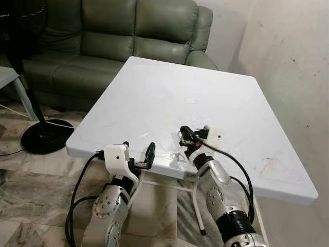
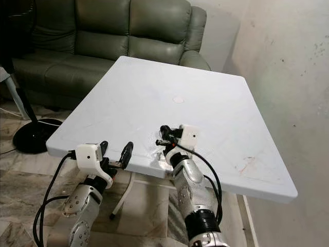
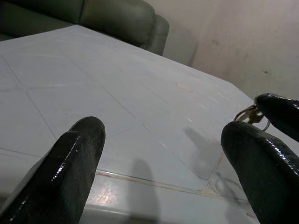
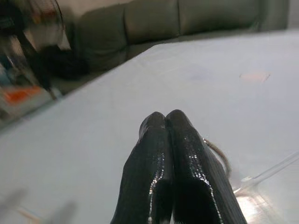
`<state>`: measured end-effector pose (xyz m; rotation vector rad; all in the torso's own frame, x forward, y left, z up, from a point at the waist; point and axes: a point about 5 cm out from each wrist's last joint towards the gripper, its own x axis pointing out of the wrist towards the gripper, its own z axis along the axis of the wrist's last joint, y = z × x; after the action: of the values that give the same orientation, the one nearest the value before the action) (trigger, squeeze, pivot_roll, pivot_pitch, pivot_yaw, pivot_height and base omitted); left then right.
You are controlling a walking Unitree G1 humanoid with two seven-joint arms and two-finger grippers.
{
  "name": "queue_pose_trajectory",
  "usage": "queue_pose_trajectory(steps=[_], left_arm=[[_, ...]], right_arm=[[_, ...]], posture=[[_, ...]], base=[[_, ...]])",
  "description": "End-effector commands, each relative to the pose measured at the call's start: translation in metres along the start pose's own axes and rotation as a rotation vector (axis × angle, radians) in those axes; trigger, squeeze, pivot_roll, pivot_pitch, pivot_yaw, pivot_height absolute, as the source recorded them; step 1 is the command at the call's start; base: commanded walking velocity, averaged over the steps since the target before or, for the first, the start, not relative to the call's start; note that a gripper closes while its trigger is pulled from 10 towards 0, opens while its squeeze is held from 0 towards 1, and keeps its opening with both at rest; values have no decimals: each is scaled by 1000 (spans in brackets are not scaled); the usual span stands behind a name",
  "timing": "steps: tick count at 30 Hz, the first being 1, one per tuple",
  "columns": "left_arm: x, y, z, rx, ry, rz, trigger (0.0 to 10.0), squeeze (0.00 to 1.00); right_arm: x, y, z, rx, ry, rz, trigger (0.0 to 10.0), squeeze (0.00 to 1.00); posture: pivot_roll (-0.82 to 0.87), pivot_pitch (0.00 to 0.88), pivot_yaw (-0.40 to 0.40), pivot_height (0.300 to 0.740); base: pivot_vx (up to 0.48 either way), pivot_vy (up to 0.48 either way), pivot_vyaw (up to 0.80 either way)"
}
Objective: Hang keys on a hook
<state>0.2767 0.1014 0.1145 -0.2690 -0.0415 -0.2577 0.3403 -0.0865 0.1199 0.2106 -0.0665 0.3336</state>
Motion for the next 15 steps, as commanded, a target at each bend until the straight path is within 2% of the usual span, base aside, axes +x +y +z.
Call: queue_pose_trajectory(steps=[1,2,10,15], left_arm=[[3,-14,0,-52,-14,-14,10000,0],[4,-14,1,-52,-15,-15,10000,0],[3,-13,1,-55,-16,-8,10000,0],[3,-13,1,-58,-15,-6,10000,0]], right_arm=[[-1,0,2,-70,-11,-2,10000,0],[-4,1,0,-131,-10,27,10000,0],[-14,-1,-8,-318,-3,43,10000,0],[-15,-1,-14,-312,44,-13,10000,0]], posture=[[58,15,-135,740],[58,15,-135,740],[54,35,-136,740],[50,43,-137,740]], base=[[0,0,0],[0,0,0],[0,0,0],[0,0,0]])
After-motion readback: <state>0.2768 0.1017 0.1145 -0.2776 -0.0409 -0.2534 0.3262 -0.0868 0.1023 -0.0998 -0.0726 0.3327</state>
